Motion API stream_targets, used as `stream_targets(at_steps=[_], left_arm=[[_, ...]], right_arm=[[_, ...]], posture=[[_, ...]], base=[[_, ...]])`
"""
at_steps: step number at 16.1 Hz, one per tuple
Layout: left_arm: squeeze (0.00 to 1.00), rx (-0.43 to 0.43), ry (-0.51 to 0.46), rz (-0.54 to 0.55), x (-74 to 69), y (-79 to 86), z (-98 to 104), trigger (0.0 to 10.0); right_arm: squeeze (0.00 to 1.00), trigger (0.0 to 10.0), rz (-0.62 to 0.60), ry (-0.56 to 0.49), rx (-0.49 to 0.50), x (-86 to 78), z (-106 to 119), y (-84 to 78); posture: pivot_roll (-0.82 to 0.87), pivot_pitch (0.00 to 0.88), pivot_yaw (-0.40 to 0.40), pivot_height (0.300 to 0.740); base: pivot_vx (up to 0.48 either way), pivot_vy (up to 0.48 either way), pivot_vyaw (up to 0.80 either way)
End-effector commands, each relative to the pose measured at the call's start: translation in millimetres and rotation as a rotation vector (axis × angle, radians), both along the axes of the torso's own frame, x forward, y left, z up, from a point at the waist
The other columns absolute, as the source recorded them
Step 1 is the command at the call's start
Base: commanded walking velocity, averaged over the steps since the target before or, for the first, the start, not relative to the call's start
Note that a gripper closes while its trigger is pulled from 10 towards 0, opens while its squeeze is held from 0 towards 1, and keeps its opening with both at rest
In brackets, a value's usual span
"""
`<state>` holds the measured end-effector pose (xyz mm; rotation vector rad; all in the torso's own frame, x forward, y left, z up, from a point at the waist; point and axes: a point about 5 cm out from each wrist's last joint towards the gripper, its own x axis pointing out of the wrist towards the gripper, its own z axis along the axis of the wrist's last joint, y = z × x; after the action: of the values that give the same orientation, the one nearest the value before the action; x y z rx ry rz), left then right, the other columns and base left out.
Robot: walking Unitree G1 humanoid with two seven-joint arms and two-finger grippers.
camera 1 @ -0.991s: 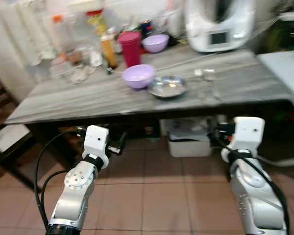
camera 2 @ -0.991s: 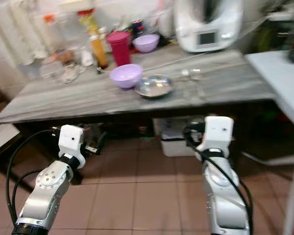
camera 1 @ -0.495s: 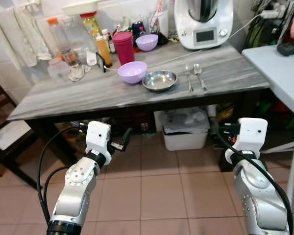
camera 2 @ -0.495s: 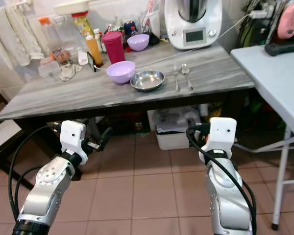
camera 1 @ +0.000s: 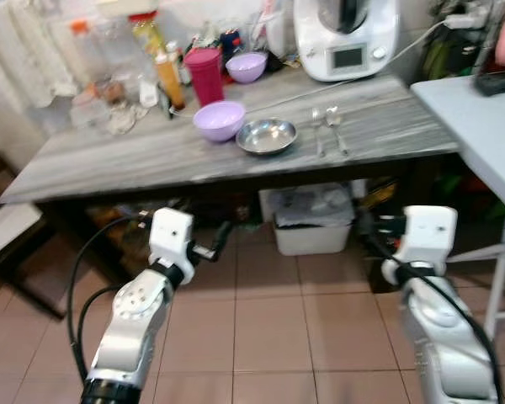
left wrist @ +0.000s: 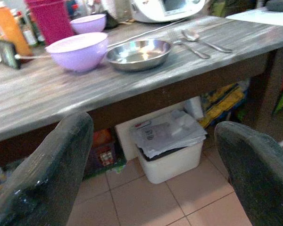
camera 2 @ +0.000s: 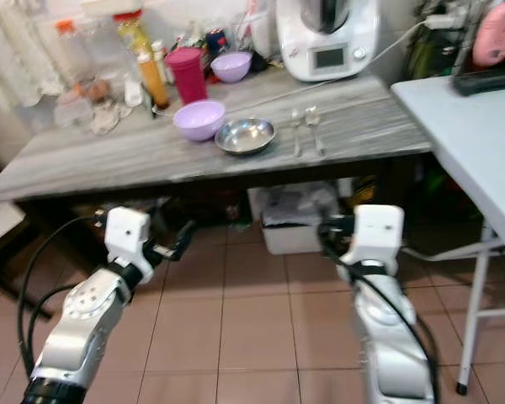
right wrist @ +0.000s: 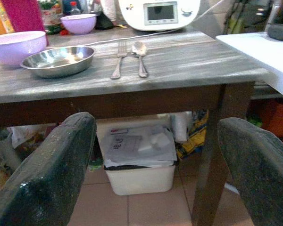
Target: Setting the table
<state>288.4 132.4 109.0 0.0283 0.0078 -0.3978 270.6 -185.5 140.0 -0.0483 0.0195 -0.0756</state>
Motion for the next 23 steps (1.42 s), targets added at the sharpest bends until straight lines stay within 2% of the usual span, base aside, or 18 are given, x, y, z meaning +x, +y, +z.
stream_targets(at_steps=[1,10,12,16,18,23], left_arm=[[0.00,0.008,0.006,0.016,-0.7,7.5,-0.1,10.0],[0.00,0.007,0.017,0.005,-1.9,7.4,-2.5,10.0],[0.00,-0.012,0.034,0.011,-2.6,7.1,-4.7,10.0],[0.00,-0.021,0.073,0.050,-0.4,8.8,-8.5,10.0],[0.00,0.000,0.081,0.053,0.0,8.5,-10.5,10.0],[0.00,0.012,0.098,0.052,-0.7,7.9,-12.6,10.0]], right_arm=[[0.00,10.0,0.040,-0.017,0.009,1.8,4.0,11.0],[0.00,10.0,0.034,-0.002,0.033,2.0,0.7,9.3],[0.00,10.0,0.029,0.012,0.047,2.5,-1.0,8.2],[0.00,10.0,0.026,0.012,0.047,3.4,-0.6,7.8],[0.00,10.0,0.024,0.017,0.048,2.8,-1.9,6.7],[0.00,10.0,0.021,0.017,0.050,2.5,-2.4,7.1]], posture=[[-0.28,0.002,0.143,0.740],[-0.28,0.000,0.139,0.740],[-0.28,0.000,0.138,0.740],[-0.28,0.001,0.135,0.740],[-0.28,0.000,0.135,0.740],[-0.28,0.001,0.140,0.740]], base=[[0.000,-0.319,0.55],[0.000,-0.331,0.00],[0.000,0.000,-0.23],[0.000,0.000,-0.79],[0.000,0.000,-0.72],[-0.099,0.000,0.00]])
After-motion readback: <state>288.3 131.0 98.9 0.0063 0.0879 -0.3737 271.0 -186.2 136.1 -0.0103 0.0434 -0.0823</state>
